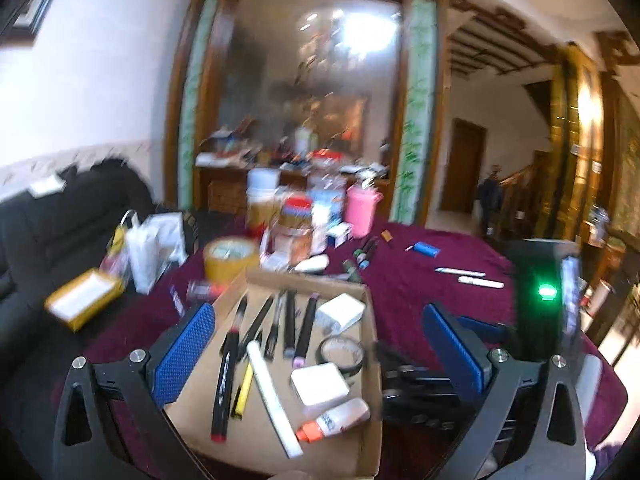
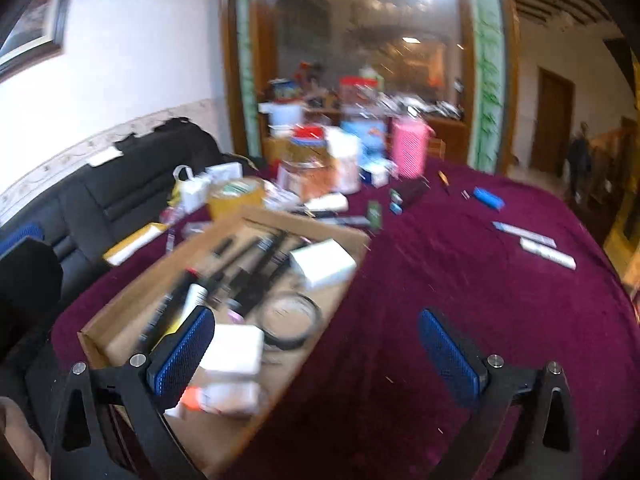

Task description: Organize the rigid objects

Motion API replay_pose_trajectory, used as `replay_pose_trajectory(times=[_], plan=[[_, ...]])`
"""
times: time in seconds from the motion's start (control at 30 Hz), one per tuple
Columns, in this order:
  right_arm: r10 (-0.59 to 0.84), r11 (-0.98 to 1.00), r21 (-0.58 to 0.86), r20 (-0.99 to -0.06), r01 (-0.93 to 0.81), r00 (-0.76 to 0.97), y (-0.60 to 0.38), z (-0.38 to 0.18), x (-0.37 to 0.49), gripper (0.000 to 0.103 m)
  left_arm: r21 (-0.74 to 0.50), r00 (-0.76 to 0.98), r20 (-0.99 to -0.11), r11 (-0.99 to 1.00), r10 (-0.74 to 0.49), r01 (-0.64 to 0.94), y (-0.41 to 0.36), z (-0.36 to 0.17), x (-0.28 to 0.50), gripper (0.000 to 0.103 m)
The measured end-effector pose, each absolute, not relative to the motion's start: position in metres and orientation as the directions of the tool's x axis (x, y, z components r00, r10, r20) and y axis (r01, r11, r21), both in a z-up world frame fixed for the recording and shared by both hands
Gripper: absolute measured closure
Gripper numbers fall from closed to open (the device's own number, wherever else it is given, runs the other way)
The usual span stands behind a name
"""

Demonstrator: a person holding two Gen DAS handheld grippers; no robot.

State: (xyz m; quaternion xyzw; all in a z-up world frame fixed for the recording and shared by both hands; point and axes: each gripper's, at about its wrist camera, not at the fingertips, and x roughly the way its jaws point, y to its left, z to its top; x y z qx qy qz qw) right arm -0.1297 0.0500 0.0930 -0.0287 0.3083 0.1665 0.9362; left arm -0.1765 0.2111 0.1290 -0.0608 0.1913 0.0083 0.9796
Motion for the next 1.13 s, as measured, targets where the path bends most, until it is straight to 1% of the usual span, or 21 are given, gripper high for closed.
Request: replay_pose_trajectory(times=[0.13,0.23,0.3,0.37,0.63,1.13], plan=[[0.264,0.957,0.062,-0.589,-0.283,0.763,0.029,0.087,-0.135,0.000,-0.106,0.887,-0.452,0.981,0.097,-0.161,0.211,0.119,-0.165,0.000],[0.231,0.963,0.023,-0.578,-0.267,0.782,0.023,0.085,-0.141,0.000,-0.115,0.863,-0.488,0.971,0.130,-0.211,0.212,0.113,-0.168,0.000],[0.236,0.959,0.009,-0.574,-0.282,0.784,0.025,0.085,-0.146,0.000,-0.117,0.848,-0.510,0.965,0.145,-0.236,0.212,0.110,-0.165,0.000],[0.241,0.954,-0.010,-0.575,-0.301,0.782,0.028,0.083,-0.149,0.000,-0.094,0.830,-0.530,0.960,0.176,-0.263,0.210,0.107,-0.162,0.000],[0.248,0.944,-0.040,-0.566,-0.327,0.786,0.034,0.083,-0.154,0.000,-0.061,0.795,-0.567,0.951,0.216,-0.302,0.211,0.099,-0.158,0.000],[0.250,0.932,-0.064,-0.598,-0.357,0.761,0.047,0.074,-0.152,0.000,-0.046,0.755,-0.607,0.939,0.246,-0.342,0.224,0.087,-0.152,0.000]])
